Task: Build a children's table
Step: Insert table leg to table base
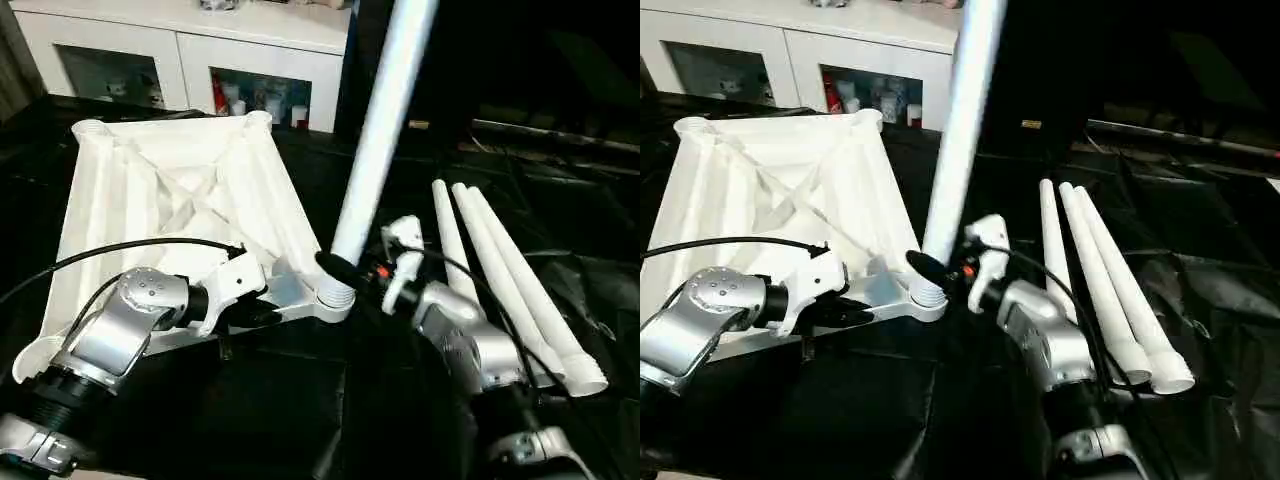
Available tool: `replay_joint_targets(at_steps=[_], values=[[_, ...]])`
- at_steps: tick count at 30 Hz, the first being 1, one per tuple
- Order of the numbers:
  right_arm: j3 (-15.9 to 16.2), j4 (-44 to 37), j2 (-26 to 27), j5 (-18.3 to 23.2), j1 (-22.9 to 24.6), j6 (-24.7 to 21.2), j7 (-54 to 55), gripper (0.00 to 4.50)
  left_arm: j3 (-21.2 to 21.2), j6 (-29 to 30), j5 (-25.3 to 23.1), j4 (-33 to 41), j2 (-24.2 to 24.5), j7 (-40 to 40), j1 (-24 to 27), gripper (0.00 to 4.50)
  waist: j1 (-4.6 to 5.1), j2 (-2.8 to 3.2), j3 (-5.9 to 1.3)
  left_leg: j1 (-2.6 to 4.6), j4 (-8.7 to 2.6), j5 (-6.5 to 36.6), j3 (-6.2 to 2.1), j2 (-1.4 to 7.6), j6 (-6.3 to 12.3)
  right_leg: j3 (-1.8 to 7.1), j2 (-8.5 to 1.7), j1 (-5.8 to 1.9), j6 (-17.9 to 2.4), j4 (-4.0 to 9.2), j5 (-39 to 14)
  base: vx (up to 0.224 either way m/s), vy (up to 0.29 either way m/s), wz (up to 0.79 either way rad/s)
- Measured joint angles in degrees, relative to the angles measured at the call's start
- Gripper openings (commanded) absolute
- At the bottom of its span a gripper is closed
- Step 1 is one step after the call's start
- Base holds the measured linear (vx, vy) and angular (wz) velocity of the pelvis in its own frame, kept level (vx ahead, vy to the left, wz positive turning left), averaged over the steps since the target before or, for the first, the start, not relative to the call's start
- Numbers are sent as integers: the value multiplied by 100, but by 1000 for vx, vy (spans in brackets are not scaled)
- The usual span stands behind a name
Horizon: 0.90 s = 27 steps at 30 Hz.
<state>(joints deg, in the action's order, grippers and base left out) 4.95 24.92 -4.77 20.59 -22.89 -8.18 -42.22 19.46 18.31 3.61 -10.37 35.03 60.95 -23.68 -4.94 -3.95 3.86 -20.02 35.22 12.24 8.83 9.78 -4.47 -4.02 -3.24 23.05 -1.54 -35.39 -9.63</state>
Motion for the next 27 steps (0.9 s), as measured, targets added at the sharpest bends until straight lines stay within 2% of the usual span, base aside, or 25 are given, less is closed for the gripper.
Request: replay_joint_targets(at_steps=[5,9,13,16,23,27], values=[[-35,20,97,-15,231,516,7,193,3,7,-1,0,-24,1,-11,0,-5,8,5,0,0,0,1,1,0,0,0,0,-1,0,0,0,0,0],[-49,28,135,-31,305,726,24,193,11,7,-2,-2,-32,5,-23,0,-14,17,10,-2,0,0,1,1,0,0,0,0,-6,2,3,0,0,0],[110,-1,94,-315,518,1347,24,193,23,7,-11,-22,-48,13,-41,0,-18,26,10,-3,0,0,2,1,0,0,0,-1,-18,6,10,0,0,0],[234,-5,14,-546,533,1570,39,193,27,3,-20,-55,-57,14,-56,0,-18,26,11,-1,0,0,2,1,0,0,0,-1,-1,6,1,0,0,0],[252,-146,9,-678,639,1660,119,193,27,-3,-28,-59,-82,14,-58,0,-22,26,10,-4,-2,0,2,2,0,0,0,-3,1,10,-1,0,0,0],[348,-188,-84,-700,588,1548,102,193,27,-3,-31,-61,-81,17,-58,0,-18,26,10,-2,-3,0,3,2,0,1,0,-4,1,10,-1,0,0,0]])
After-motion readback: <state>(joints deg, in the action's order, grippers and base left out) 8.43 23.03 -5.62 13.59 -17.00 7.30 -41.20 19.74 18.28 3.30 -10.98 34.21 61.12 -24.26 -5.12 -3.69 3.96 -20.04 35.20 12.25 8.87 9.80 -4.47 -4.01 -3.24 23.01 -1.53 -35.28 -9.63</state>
